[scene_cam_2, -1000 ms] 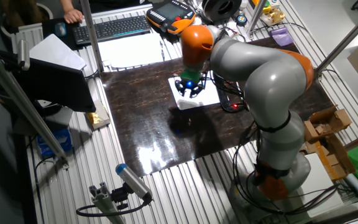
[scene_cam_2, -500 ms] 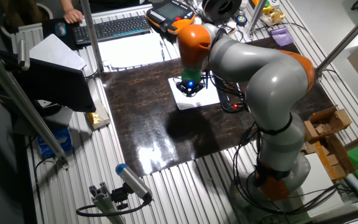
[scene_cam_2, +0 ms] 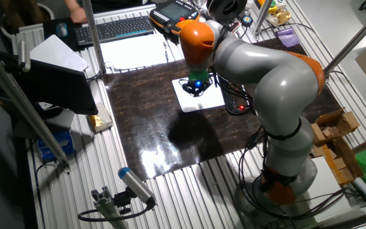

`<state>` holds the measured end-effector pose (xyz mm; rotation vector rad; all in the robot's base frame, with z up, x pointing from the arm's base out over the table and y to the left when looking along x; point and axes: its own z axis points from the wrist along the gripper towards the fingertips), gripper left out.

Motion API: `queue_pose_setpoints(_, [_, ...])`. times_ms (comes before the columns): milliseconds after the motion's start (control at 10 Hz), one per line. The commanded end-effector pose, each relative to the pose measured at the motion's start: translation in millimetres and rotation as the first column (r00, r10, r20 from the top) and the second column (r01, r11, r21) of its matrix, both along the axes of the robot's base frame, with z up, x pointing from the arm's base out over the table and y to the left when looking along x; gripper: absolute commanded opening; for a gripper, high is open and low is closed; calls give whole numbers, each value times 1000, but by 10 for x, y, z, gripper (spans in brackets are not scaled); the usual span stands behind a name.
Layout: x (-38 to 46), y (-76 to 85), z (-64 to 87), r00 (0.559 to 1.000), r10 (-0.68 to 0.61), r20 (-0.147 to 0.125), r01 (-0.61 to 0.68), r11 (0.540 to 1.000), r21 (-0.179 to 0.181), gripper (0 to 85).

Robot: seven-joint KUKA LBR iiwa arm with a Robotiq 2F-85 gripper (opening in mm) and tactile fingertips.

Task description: Unfold a piece of paper

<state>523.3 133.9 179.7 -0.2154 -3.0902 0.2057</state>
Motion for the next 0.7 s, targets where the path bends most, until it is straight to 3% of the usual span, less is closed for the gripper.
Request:
queue_pose_setpoints(0, [39,-57,65,1000,20,-3,-20,1000,16,10])
queue_pose_setpoints(400, [106,-115,116,999,34,0,-34,998,50,10])
queue_pose_setpoints(600, [114,-110,105,1000,22,7,-22,999,49,10])
